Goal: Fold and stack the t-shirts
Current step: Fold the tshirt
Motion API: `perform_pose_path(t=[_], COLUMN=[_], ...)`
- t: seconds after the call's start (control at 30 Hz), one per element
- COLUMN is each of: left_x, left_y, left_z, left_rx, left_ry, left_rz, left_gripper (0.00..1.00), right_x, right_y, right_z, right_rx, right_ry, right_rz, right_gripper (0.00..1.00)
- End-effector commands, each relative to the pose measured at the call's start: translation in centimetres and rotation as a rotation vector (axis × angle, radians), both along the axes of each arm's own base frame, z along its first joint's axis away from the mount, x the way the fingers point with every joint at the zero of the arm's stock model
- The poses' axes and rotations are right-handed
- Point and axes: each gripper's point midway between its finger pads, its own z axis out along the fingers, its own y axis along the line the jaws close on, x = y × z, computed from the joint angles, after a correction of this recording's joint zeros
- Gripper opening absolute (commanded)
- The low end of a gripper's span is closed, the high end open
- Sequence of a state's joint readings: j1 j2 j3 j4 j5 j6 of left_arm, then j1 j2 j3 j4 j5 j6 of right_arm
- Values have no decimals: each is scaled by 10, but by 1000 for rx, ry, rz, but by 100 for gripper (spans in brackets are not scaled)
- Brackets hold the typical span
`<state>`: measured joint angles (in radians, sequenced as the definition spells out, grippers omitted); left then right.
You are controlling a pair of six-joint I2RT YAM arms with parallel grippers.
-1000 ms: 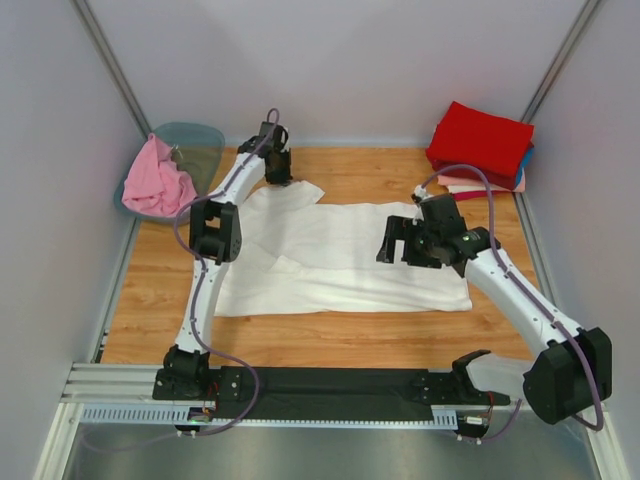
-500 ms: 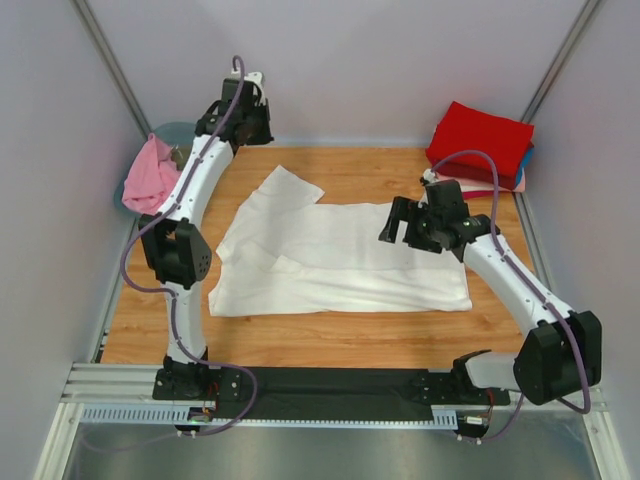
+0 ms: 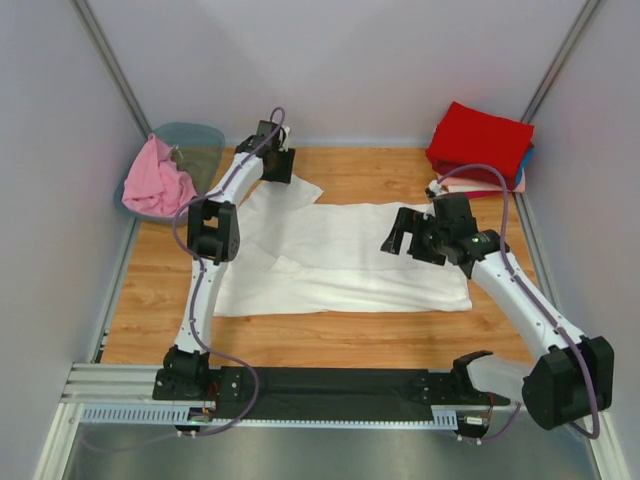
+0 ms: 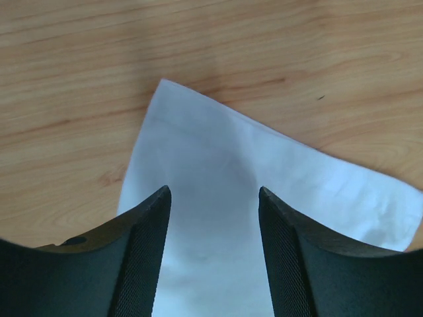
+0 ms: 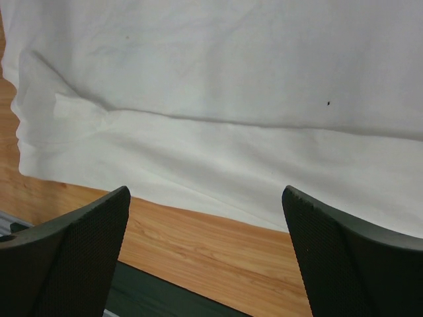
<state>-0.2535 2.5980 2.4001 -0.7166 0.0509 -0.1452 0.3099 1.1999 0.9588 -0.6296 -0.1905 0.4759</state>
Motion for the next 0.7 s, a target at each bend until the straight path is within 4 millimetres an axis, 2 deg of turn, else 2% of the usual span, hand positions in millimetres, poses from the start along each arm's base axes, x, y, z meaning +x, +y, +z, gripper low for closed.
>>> perform_pose_path(t=[0.0,0.07,0.1,0.2,0.23,0.27,0.3,0.33,0.37,0.43,0.47,0.53,0.57,0.63,0.67], left_x=[23,26,26,28,32,30,33,34,39,48,48,43,42,33,31], left_y=[21,27,26,26,14,13,16,6,5,-4,2,-4,1,-10,-13], left_z=[44,45,38,37,43,36,41,40,40,36,40,35,33,25,32], left_rx=[135,200,227,308,337,408,467,503,531,475,441,334,294,193,175], left_ry=[-148,-161,-154,-170,-212,-218,-245,-264,-287,-291,-274,-244,-230,-187,-181], left_rz=[-6,-24,-37,-74,-88,-132,-126,-152,-159,-165,-151,-128,-119,-139,-145], left_gripper=[63,65,66,68,68,70,72,88,92,95,95,95,95,96,96], right_x=[-12,-17,-19,-20,-20,-19,-18,-18,-17,-18,-17,-16,-16,-15,-14], right_y=[4,5,6,5,5,6,7,7,7,8,8,9,8,10,11], right_z=[13,12,13,12,11,11,9,8,7,4,3,1,0,-2,-2], right_rx=[54,68,72,71,70,70,69,65,66,64,63,62,61,64,66], right_ry=[-26,-19,-21,-19,-15,-17,-10,-8,-5,9,6,13,13,23,21], right_rz=[14,20,23,26,27,33,36,37,40,46,49,49,48,51,54], right_gripper=[98,98,98,98,98,98,98,98,98,98,98,98,98,98,98])
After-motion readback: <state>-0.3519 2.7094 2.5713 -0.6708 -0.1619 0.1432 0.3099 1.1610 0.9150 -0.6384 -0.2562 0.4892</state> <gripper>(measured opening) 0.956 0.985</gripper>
